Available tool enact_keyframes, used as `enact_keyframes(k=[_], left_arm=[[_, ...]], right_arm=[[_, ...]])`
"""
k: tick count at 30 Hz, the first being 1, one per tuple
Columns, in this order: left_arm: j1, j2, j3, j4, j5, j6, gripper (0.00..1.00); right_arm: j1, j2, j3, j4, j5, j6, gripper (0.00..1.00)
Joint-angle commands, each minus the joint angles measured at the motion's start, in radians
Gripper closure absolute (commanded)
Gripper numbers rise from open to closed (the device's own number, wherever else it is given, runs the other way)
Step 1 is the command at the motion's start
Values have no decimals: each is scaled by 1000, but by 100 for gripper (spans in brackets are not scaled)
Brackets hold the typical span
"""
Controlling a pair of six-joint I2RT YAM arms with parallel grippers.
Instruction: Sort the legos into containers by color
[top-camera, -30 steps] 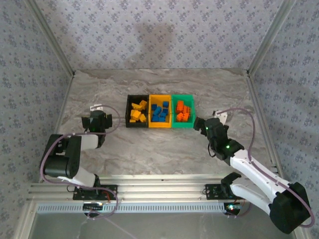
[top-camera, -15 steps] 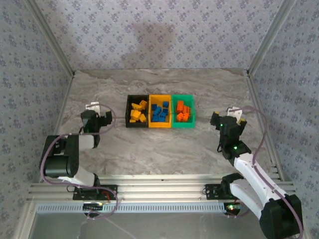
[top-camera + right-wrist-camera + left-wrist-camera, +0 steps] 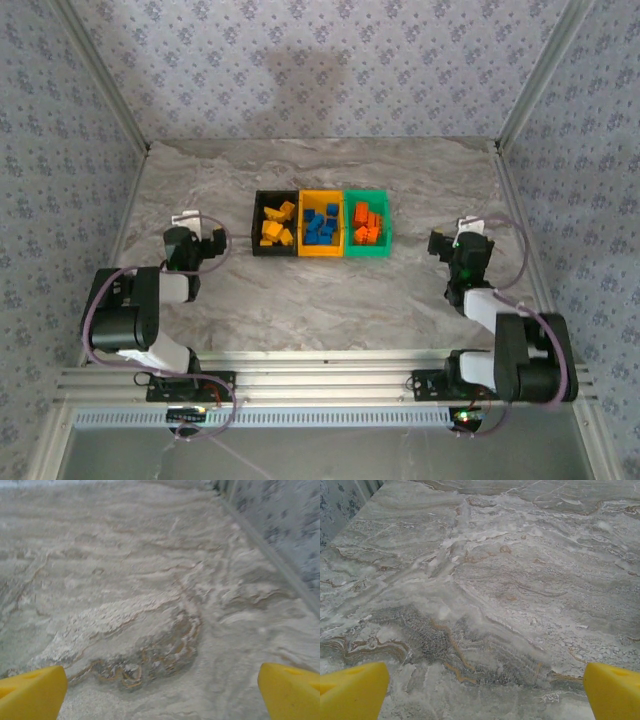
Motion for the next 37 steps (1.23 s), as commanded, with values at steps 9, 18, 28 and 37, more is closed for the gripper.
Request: enact_keyframes(k=[9, 18, 28, 37], left_arm=[[3, -6, 16, 13, -11, -19, 0], [-10, -8, 9, 23, -36, -13, 0], [-10, -8, 11, 22, -35, -13, 0], [-9, -7, 11, 21, -35, -13, 0]], right_arm=[[0, 219, 51, 232, -70, -49, 0], [7, 217, 48, 231, -53, -51, 0], [5, 217, 48, 233, -55, -51, 0], [7, 217, 48, 232, -54, -51, 0]])
